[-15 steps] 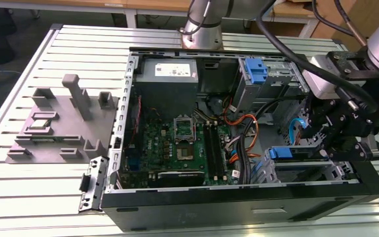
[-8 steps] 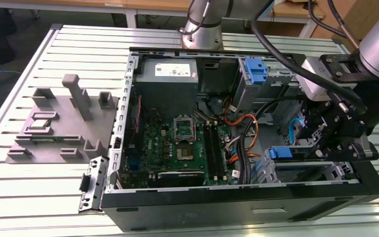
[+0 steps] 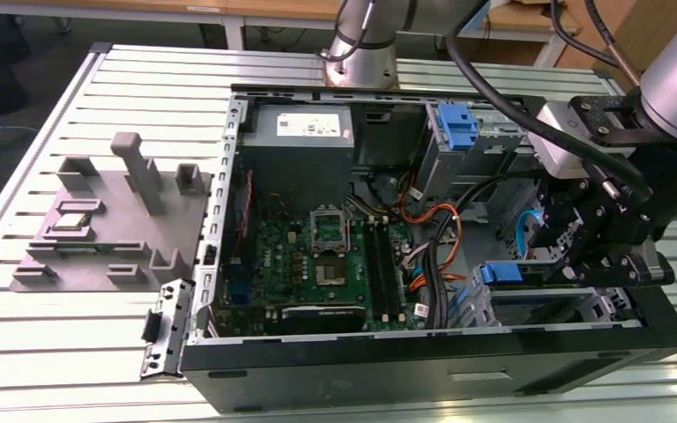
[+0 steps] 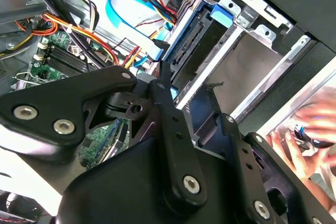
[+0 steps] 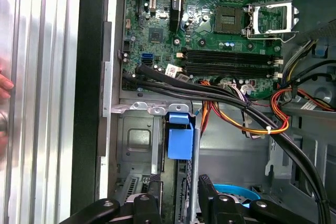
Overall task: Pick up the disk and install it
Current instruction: 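Insert the first disk wire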
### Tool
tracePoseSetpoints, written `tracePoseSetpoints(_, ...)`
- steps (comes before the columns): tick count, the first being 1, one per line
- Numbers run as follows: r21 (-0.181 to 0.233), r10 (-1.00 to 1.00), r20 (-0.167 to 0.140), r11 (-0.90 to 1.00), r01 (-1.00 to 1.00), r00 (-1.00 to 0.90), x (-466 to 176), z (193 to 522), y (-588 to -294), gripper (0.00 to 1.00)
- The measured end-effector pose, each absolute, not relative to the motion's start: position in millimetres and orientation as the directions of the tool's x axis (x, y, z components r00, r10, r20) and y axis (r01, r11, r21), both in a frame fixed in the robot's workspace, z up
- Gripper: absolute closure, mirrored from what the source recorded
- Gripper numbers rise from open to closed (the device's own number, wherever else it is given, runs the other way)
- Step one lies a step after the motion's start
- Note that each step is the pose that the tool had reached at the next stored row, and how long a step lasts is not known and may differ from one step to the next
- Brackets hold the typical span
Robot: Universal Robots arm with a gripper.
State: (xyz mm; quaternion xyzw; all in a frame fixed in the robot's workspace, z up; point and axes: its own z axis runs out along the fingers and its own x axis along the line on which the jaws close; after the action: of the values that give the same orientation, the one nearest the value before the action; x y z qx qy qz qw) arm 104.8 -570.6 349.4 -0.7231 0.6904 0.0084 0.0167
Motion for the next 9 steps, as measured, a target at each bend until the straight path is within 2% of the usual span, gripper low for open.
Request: tracePoseSetpoints(9, -0.012, -0.998, -0.035, -0.046, -0.999, 0.046, 104.8, 350.7, -570.6, 0.58)
